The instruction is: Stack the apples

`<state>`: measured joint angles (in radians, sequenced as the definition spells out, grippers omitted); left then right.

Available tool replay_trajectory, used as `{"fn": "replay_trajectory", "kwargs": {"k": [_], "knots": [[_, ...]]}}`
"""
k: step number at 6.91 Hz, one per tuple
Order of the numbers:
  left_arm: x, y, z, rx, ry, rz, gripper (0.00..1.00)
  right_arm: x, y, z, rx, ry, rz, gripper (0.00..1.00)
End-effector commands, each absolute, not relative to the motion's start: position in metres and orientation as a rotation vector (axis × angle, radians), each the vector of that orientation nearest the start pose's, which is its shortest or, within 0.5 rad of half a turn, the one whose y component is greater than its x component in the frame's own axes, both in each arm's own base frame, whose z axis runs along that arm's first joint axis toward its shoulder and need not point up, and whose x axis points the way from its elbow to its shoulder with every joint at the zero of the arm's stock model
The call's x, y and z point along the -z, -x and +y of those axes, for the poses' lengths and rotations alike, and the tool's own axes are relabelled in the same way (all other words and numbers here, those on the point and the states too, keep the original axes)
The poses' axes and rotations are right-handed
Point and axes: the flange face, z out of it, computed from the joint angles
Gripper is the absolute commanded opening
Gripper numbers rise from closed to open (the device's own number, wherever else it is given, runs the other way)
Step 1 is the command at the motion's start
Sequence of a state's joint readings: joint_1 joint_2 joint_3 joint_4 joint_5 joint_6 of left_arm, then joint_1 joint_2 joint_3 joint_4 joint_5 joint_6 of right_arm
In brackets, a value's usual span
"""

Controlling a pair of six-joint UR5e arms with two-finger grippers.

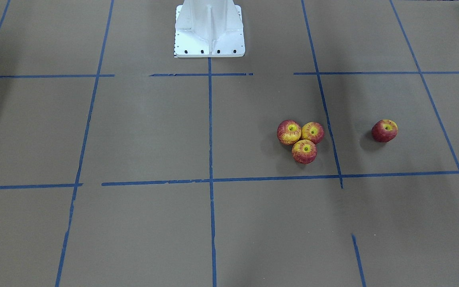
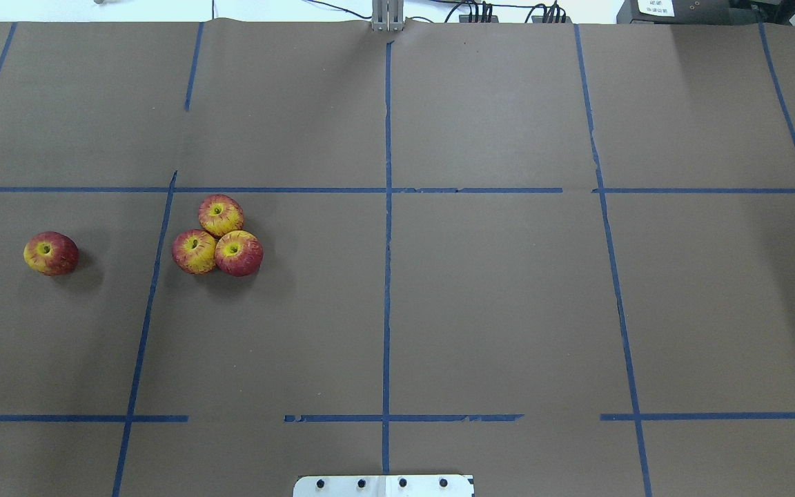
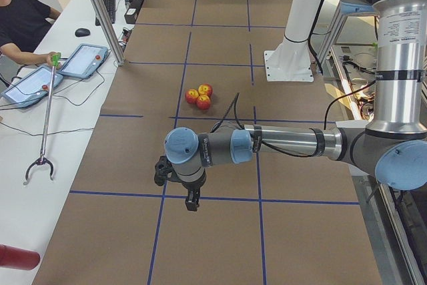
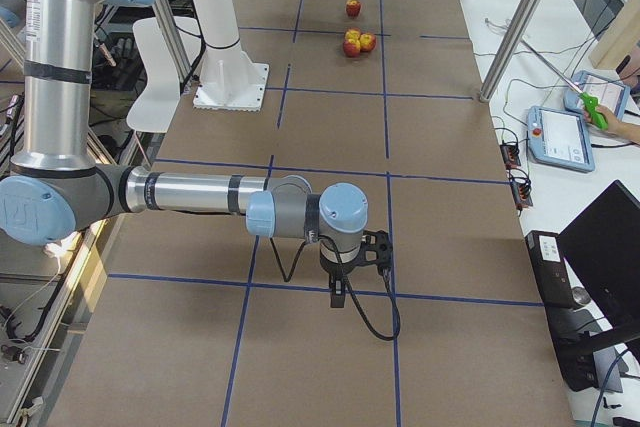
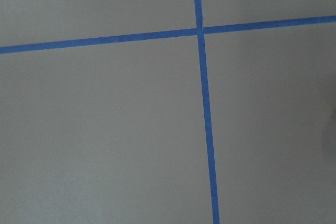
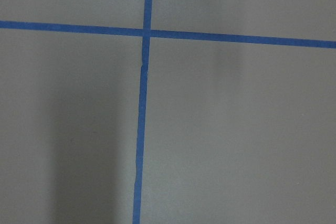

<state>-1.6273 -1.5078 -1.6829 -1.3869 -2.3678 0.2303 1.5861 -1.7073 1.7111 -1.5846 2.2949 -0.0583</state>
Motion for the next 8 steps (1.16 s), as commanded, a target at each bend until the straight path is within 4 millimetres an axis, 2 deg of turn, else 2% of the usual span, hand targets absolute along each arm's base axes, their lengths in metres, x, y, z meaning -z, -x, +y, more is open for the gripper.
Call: {"fn": "replay_trajectory", "kwargs": {"k": [1,2,3,4,6,7,8], "knots": [[-0.623,0.096,-0.446,-0.119,-0.029,0.801,1.00,-0.657,-0.074,-0.432,0.038,-0.018,-0.725,1.00],[-0.623,0.096,-0.446,-0.112,-0.014,0.802,1.00,-0.657,-0.074,-0.432,0.038,-0.018,-0.725,1.00],[-0.640,0.096,-0.456,-0.089,0.011,0.798,1.00,-0.658,-0.074,-0.432,0.037,-0.016,-0.725,1.00],[-0.641,0.097,-0.456,-0.101,-0.034,0.801,1.00,-0.658,-0.074,-0.432,0.037,-0.016,-0.724,1.00],[-0.628,0.094,-0.468,-0.090,-0.120,0.789,1.00,-0.657,-0.074,-0.432,0.037,-0.016,-0.724,1.00],[-0.613,0.056,-0.481,-0.012,-0.106,0.801,1.00,-0.658,-0.074,-0.432,0.037,-0.016,-0.724,1.00],[-0.593,-0.006,-0.491,0.041,-0.101,0.833,1.00,-0.657,-0.074,-0.432,0.037,-0.016,-0.724,1.00]]}}
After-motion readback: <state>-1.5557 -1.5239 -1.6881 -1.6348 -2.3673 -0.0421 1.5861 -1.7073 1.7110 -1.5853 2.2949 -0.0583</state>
